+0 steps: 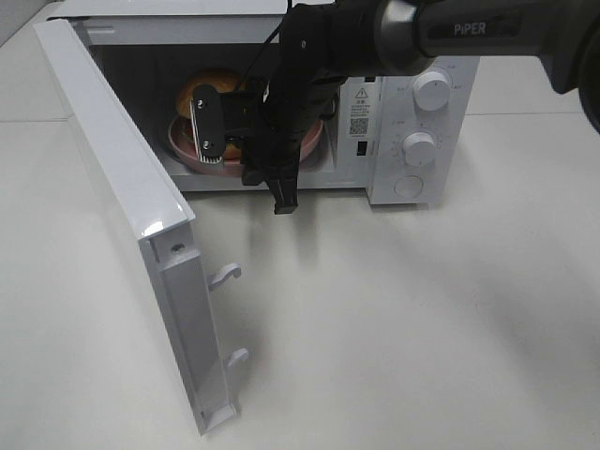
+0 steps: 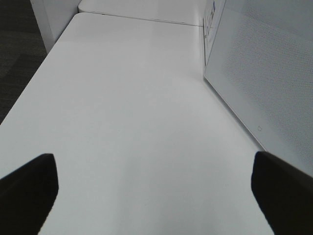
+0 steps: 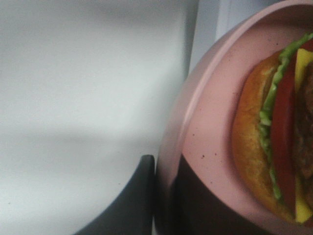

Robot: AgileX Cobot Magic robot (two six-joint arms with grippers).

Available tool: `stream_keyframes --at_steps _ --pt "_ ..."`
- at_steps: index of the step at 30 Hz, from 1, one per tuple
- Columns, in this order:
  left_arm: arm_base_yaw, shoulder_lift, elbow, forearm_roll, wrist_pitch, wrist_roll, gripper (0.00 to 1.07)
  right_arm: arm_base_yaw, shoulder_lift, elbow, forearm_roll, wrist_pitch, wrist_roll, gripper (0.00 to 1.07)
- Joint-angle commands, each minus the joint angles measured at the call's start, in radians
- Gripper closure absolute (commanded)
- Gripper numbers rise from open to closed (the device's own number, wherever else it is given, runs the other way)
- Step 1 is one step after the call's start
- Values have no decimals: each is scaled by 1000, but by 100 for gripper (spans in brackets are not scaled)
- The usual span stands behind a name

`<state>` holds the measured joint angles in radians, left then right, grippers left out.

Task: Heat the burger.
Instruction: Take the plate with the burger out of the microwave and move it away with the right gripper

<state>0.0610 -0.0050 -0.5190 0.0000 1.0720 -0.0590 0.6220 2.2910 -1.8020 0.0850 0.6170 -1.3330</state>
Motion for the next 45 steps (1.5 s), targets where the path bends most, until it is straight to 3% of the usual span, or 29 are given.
stream_keyframes --at_steps 1,12,26,45 --pt "2 -9 2 0 -2 1 7 11 -25 54 6 67 -80 107" --pt "2 -9 2 0 -2 1 7 11 -158 237 19 -31 -268 107" --pt "2 -9 2 0 -2 1 7 11 -330 419 61 -183 -312 107" --pt "2 -9 2 0 -2 1 7 11 -602 771 70 -301 -303 107"
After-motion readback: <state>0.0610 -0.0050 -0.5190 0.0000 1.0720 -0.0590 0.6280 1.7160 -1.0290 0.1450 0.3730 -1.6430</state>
